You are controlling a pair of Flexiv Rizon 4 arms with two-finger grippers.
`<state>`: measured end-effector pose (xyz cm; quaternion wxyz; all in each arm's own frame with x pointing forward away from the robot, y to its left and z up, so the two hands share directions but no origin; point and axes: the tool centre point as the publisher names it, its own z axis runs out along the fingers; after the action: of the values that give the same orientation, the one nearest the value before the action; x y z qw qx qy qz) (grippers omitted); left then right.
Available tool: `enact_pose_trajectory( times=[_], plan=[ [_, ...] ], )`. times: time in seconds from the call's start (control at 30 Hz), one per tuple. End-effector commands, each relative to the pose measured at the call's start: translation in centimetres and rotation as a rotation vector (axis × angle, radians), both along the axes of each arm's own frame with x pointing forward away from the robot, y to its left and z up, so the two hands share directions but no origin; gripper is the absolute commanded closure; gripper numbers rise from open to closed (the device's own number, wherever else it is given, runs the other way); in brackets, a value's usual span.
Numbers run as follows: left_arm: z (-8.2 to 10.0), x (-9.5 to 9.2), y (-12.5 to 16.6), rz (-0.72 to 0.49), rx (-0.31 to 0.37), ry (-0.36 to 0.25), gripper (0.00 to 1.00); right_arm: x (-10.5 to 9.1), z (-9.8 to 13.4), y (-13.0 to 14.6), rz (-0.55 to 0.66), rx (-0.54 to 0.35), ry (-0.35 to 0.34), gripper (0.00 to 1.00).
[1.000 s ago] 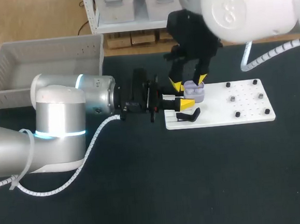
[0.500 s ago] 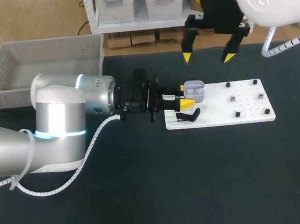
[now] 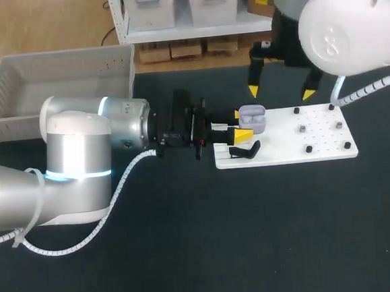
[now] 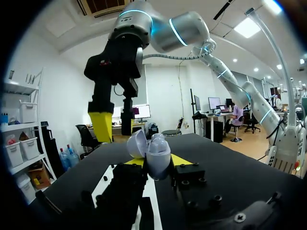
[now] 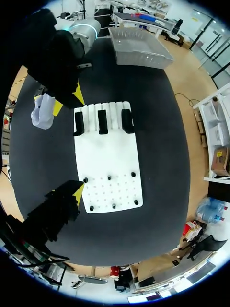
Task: Pick up each earbud case from the left stands, insert the matching earbuds, close the lid, and place the case in the box.
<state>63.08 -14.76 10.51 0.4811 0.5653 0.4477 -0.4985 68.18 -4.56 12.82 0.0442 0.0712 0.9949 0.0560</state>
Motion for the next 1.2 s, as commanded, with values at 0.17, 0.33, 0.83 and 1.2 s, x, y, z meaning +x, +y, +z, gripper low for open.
enact_pose_trajectory(
  times=[0.17, 0.33, 0.83, 1.2],
  plan=[
    [-0.1, -0.1, 0.0, 0.003, -0.002, -0.002, 1.0, -1.4, -0.1, 0.0, 0.017, 0.002, 0.03, 0.0],
    [-0.1, -0.1, 0.0, 0.003, -0.002, -0.002, 1.0, -2.8, 0.2, 0.5, 0.041, 0.007, 0.056, 0.0],
    [-0.1, -0.1, 0.0, 0.003, -0.002, -0.002, 1.0, -4.7, 6.1, -0.8, 0.162, 0.077, -0.267, 0.0],
    [2.6, -1.0, 3.5, 0.167, 0.017, 0.122, 1.0, -7.9, 9.1, -4.0, 0.127, 0.135, -0.346, 0.0]
  ],
)
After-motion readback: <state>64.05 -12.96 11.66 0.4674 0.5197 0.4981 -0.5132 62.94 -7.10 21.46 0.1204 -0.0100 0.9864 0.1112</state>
